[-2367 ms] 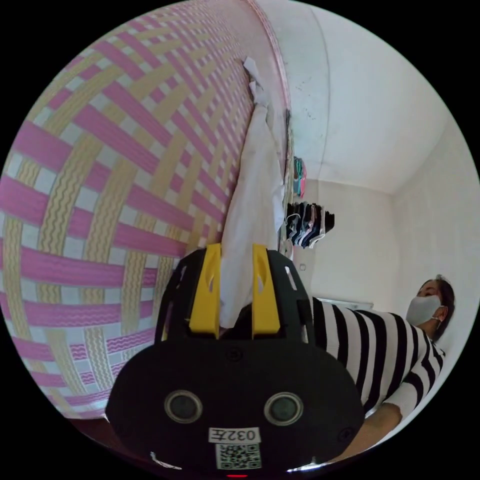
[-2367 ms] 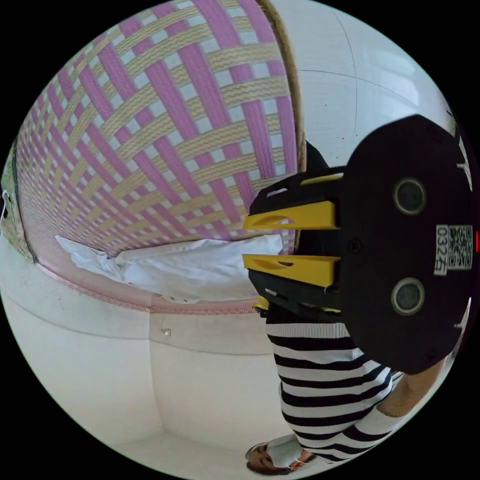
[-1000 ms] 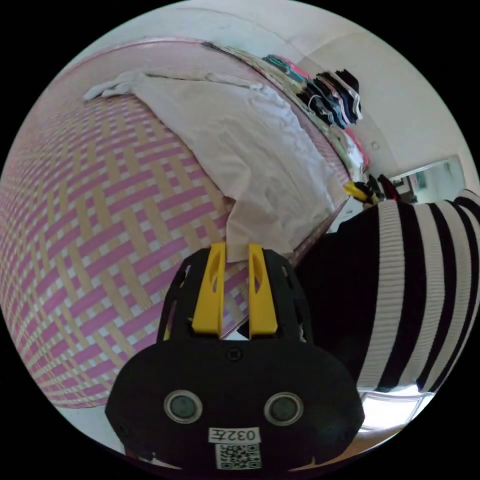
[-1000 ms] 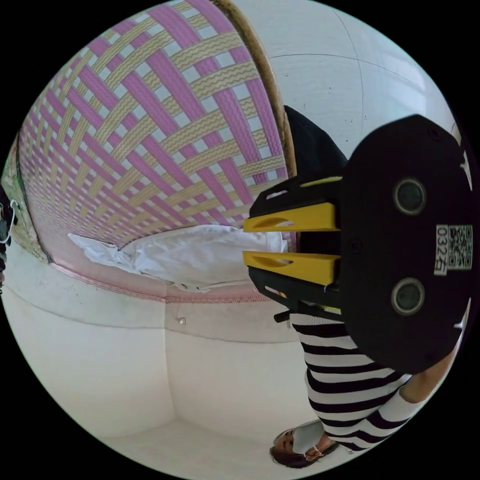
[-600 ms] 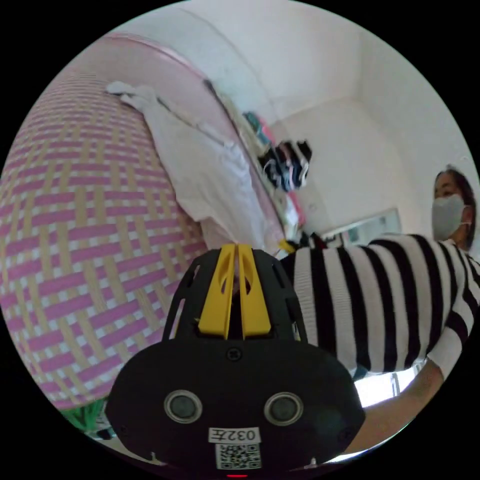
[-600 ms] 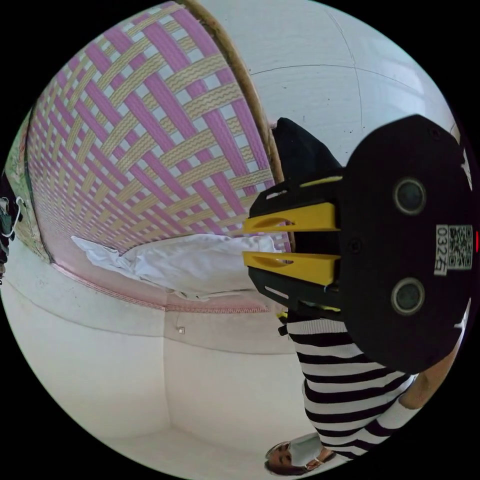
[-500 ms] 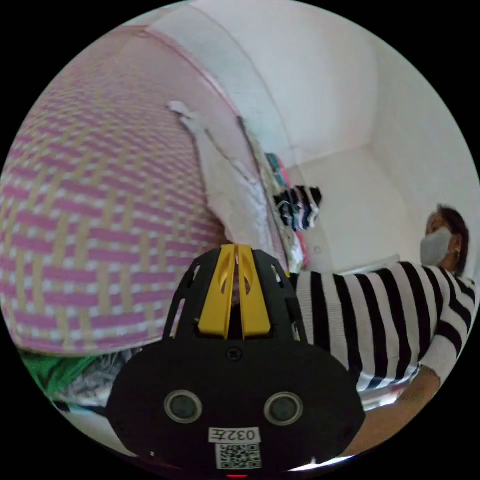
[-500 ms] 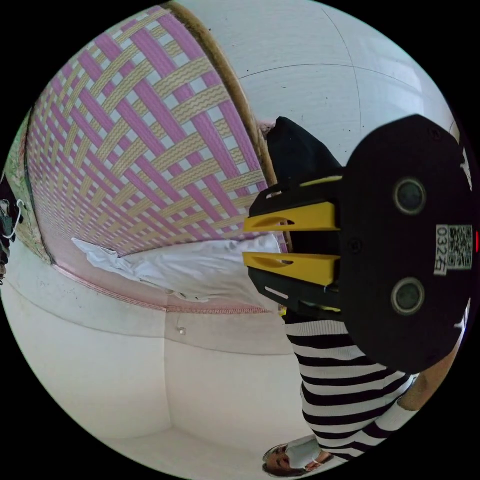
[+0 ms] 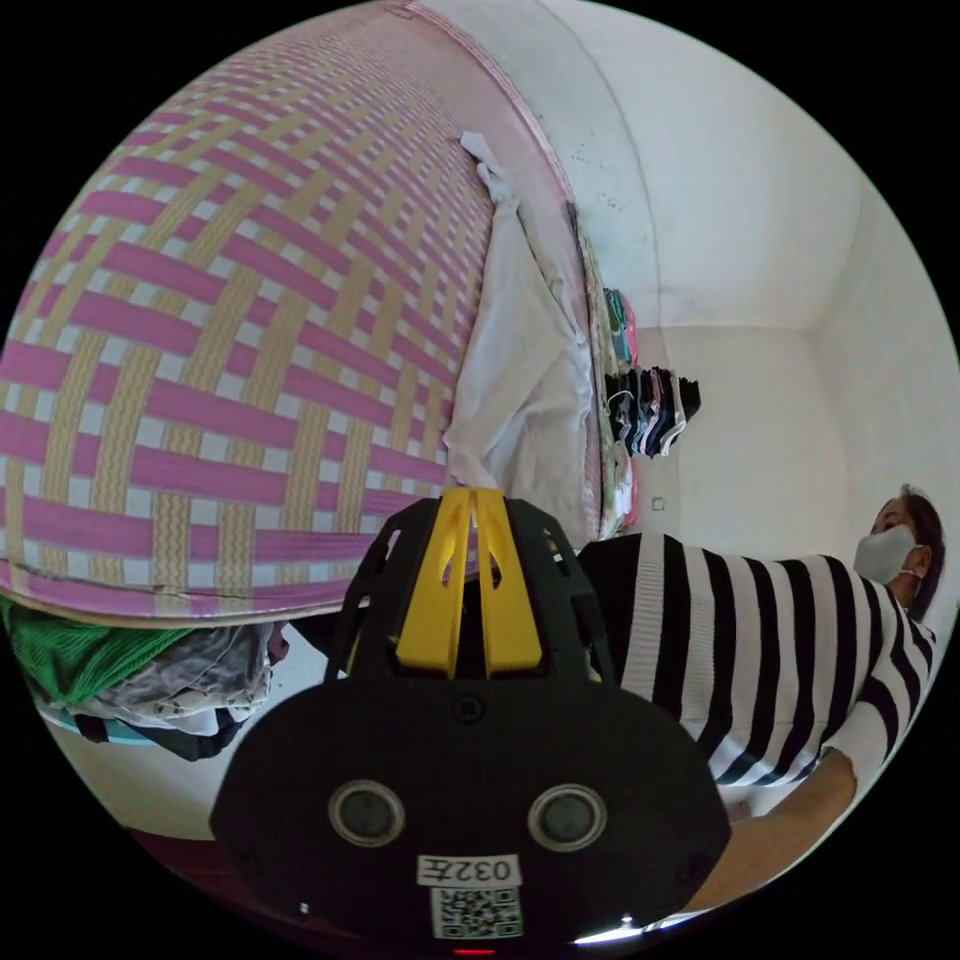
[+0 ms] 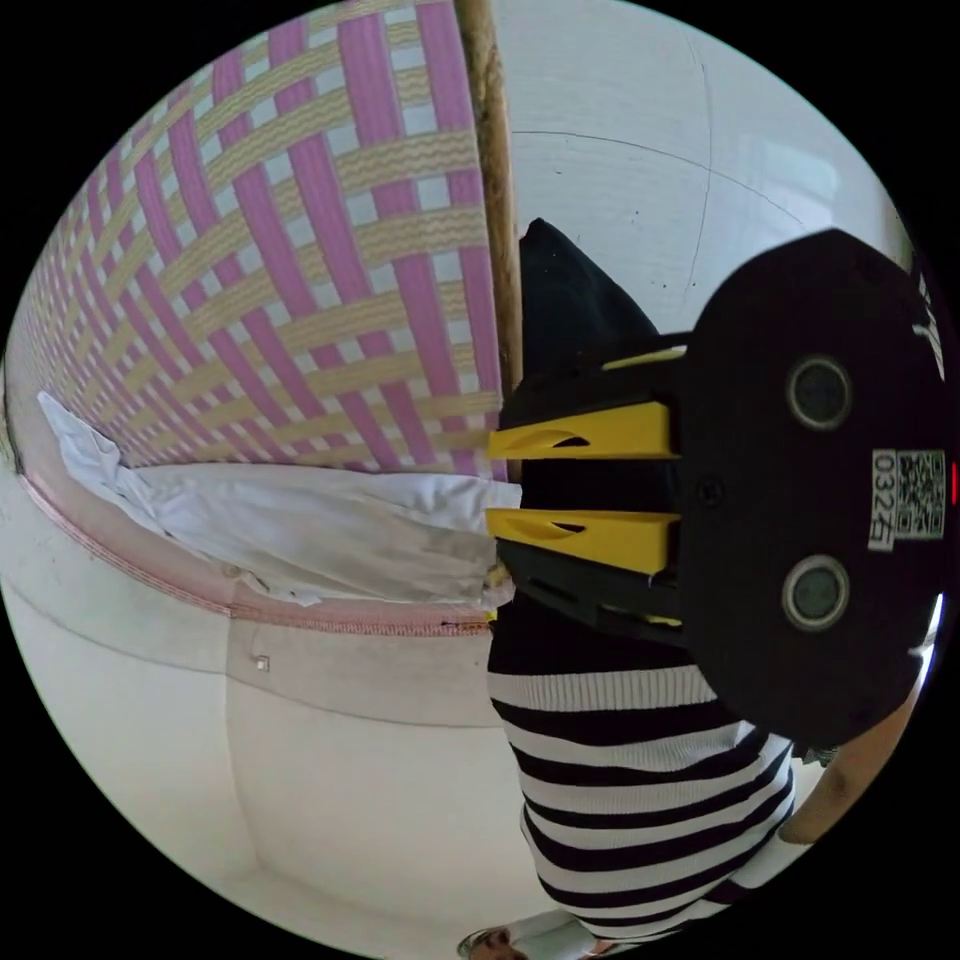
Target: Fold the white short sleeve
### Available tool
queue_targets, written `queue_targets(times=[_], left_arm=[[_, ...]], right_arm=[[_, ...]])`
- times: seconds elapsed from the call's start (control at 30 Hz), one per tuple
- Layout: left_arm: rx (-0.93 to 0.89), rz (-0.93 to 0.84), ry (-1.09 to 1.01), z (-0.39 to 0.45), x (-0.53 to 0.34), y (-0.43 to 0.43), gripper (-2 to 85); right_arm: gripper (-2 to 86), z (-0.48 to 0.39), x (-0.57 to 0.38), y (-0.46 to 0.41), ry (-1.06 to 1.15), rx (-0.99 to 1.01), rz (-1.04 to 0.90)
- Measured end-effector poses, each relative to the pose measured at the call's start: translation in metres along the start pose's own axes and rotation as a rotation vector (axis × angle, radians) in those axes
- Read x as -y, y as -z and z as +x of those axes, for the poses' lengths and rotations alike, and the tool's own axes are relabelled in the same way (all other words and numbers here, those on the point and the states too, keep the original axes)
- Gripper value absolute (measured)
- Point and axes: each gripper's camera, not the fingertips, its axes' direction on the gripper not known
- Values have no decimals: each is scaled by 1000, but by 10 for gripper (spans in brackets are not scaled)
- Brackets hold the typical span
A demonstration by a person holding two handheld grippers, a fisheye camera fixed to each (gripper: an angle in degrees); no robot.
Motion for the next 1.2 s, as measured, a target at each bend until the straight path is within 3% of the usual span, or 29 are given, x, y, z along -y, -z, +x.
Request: queue_targets(times=[0.2,0.33,0.43,0.5,0.63,0.77,0.9,1.03,1.2], left_arm=[[3,-19,-12,0,-1,-1,-9],[11,-58,-38,3,-3,-10,-9],[11,-74,-47,4,-6,-15,-9],[13,-74,-43,3,-9,-17,-9],[42,-76,-56,6,-18,-17,-9],[64,-119,-35,-2,-31,-27,-9],[44,-130,-38,-4,-49,-32,-8],[-7,-126,-19,-11,-72,-38,-6],[-46,-111,2,-16,-96,-46,28]], right_arm=[[100,3,-3,-2,-5,64,55],[100,-28,4,-16,44,-129,-22],[8,-49,13,-40,82,-307,-118],[-3,-56,12,-39,106,-348,-97],[-9,-42,-23,13,180,-211,97],[-10,69,-66,43,-72,-42,172],[-10,95,-75,48,-56,13,186],[-10,144,-85,67,-75,201,260],[-10,166,-84,63,-26,228,211]])
